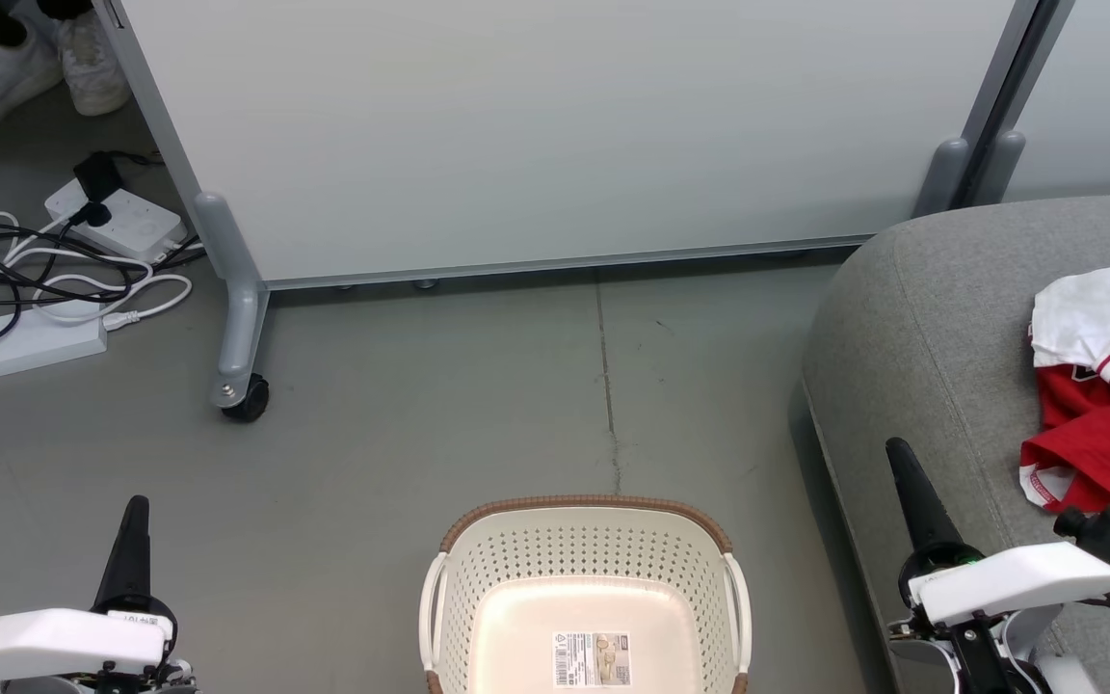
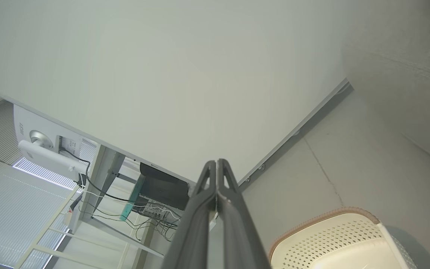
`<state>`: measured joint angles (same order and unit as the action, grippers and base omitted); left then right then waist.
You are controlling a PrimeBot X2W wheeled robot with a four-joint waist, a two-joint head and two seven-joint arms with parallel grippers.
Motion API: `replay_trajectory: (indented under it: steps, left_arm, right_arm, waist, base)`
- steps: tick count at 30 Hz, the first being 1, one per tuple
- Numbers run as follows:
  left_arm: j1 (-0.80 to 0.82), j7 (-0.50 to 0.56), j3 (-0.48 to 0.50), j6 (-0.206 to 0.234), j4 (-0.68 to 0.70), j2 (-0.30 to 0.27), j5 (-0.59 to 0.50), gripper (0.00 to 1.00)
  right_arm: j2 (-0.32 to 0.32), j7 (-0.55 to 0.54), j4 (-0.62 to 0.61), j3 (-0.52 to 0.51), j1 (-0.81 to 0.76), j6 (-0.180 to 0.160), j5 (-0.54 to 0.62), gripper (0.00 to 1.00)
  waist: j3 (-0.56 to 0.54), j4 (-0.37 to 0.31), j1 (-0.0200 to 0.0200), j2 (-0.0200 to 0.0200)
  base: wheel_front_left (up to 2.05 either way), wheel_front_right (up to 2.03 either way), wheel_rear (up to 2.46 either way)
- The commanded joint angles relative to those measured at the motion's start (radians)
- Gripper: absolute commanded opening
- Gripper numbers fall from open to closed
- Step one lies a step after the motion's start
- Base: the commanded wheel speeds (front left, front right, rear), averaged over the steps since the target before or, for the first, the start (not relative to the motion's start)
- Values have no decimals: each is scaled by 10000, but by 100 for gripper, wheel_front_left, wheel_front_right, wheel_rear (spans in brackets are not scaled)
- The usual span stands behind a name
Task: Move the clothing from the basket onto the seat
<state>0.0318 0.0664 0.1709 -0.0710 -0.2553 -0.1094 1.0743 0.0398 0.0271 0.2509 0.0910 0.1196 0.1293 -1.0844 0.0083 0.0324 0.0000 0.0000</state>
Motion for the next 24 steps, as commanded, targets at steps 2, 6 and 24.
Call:
replay_trajectory:
  steps: [2, 6, 24]
  left_arm:
    - [347, 117, 196, -113, 71, -29, 337, 0]
    - [386, 275, 367, -158, 52, 22, 698, 0]
    - [651, 920, 1048, -319, -18, 214, 2210, 0]
  right_arm:
    - [89, 76, 35, 32, 291, 19, -384, 0]
    - [95, 89, 151, 85, 392, 19, -817, 0]
    - [113, 130, 638, 319, 858, 21, -2594, 0]
  waist:
    - [-1, -9, 0, 0]
    - [-3, -28, 0, 0]
    - [-10, -113, 0, 0]
  base:
    - [0, 0, 0]
    - [0, 0, 0]
    - [0, 0, 0]
